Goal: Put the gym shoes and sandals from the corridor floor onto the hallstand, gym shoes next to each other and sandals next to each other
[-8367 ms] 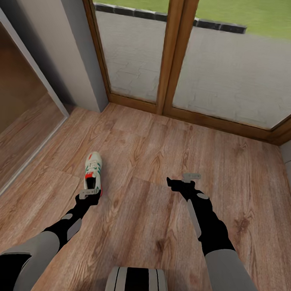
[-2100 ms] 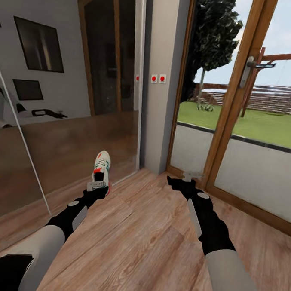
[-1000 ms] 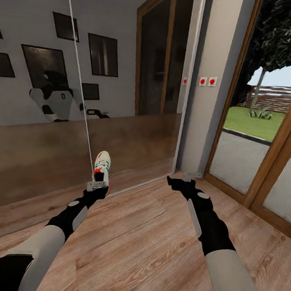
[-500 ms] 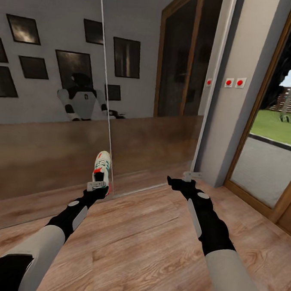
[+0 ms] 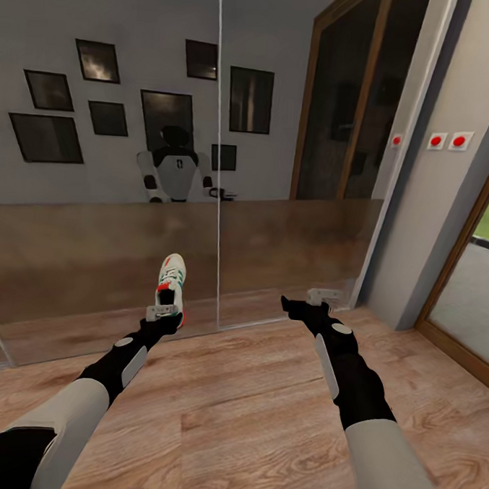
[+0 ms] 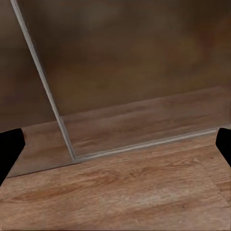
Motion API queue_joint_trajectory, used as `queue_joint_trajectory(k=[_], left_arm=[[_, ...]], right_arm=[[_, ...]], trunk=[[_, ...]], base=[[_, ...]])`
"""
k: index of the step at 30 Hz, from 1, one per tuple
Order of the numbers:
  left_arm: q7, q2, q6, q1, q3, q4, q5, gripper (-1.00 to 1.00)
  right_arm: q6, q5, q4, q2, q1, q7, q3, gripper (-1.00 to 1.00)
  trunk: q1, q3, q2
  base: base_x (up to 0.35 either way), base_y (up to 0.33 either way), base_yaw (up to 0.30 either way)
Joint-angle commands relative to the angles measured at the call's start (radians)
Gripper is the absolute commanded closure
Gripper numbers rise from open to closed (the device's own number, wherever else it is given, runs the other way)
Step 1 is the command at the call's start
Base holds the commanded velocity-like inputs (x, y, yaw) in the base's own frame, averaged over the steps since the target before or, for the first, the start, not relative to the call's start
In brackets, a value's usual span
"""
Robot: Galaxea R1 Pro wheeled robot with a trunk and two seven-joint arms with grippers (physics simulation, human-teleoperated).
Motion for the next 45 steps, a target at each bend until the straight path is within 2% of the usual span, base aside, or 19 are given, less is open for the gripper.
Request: queue_joint_trajectory(k=[1,18,45], left_arm=[[-0.007,0.000,-0.001,-0.001,0.003,0.001,0.009,1.00],[-0.007,0.000,-0.001,-0.001,0.003,0.001,0.009,1.00],[-0.007,0.000,-0.001,-0.001,0.003,0.001,0.009,1.00]], right_arm=[[0.005,-0.001,-0.002,0.000,0.000,0.003,-0.001,-1.00],[0.005,-0.001,-0.002,0.000,0.000,0.002,-0.001,-1.00],[0.005,-0.001,-0.002,0.000,0.000,0.002,-0.001,-1.00]], trunk=[[0.000,-0.001,0.000],[0.000,0.003,0.000],[0.000,0.025,0.000]], base=[[0.000,0.000,0.291],[0.000,0.000,0.291],[0.000,0.000,0.276]])
